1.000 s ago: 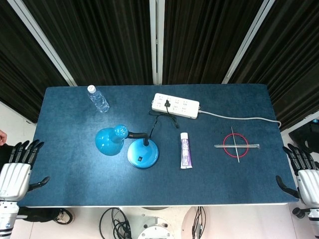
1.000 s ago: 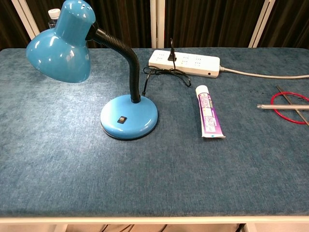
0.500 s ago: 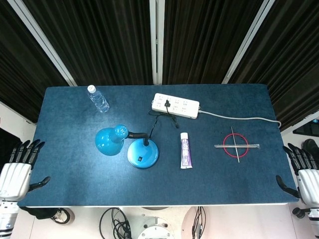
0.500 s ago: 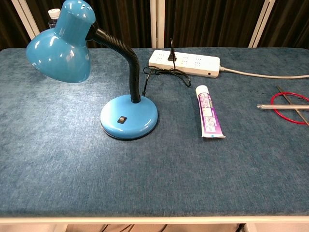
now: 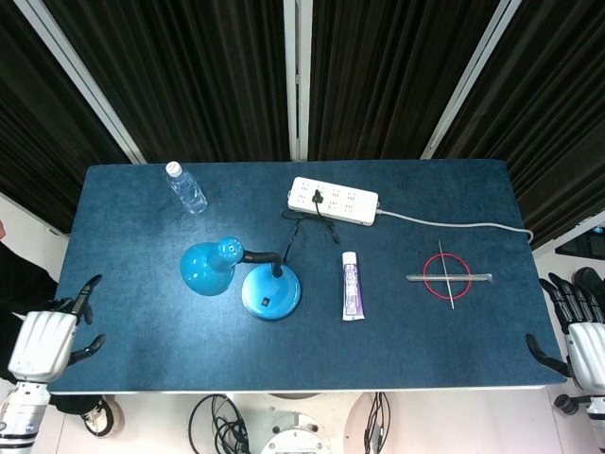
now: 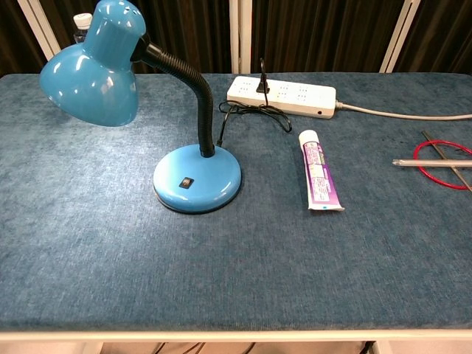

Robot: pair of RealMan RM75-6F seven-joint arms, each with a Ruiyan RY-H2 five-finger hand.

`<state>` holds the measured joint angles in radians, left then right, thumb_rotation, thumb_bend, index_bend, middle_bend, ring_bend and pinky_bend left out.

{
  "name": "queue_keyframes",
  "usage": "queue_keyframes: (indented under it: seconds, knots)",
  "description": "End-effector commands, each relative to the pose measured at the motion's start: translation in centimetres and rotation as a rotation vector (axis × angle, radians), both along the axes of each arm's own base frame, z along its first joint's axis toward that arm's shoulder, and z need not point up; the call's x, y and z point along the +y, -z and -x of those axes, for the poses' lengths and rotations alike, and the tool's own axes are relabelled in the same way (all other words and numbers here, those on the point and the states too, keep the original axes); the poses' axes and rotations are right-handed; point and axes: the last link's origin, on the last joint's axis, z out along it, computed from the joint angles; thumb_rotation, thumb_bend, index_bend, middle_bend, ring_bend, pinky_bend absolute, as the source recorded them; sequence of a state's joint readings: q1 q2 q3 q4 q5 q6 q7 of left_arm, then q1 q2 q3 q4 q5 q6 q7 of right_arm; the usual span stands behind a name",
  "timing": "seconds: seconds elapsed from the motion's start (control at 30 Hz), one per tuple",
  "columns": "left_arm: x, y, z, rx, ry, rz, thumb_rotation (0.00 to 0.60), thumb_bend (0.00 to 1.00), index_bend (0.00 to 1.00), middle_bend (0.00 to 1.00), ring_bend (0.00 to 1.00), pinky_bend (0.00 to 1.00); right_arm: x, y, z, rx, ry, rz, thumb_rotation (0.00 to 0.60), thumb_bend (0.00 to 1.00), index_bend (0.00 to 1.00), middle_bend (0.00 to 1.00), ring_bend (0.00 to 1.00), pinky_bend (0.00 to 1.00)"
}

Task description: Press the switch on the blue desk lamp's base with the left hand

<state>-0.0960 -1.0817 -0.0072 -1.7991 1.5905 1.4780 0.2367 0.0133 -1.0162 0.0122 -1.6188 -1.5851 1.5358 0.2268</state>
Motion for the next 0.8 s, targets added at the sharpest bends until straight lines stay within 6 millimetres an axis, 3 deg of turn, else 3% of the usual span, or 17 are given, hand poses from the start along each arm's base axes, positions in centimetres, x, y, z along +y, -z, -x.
queue_keyframes:
  seconds: [0.03,0.53,0.8]
  knots:
    - [0.1,2.1,0.1,0.013,-0.010,0.098,0.600,0.36,0.16,0.83,0.80,0.84,0.0,0.1,-0.1,-0.001,-0.003,-0.002,0.600,0.30,0.00,0.00,0.00,0.00]
    - [2.6,10.6,-4.5,-0.034,0.083,0.372,0.600,0.40,0.12,0.84,0.80,0.84,0.3,-0.2,-0.1,-0.002,0.001,0.008,0.600,0.30,0.00,0.00,0.00,0.00]
    - [3.3,14.1,-6.4,-0.043,0.121,0.452,0.600,0.40,0.10,0.84,0.80,0.83,0.3,-0.5,0.4,-0.002,0.021,0.010,0.600,0.30,0.00,0.00,0.00,0.00]
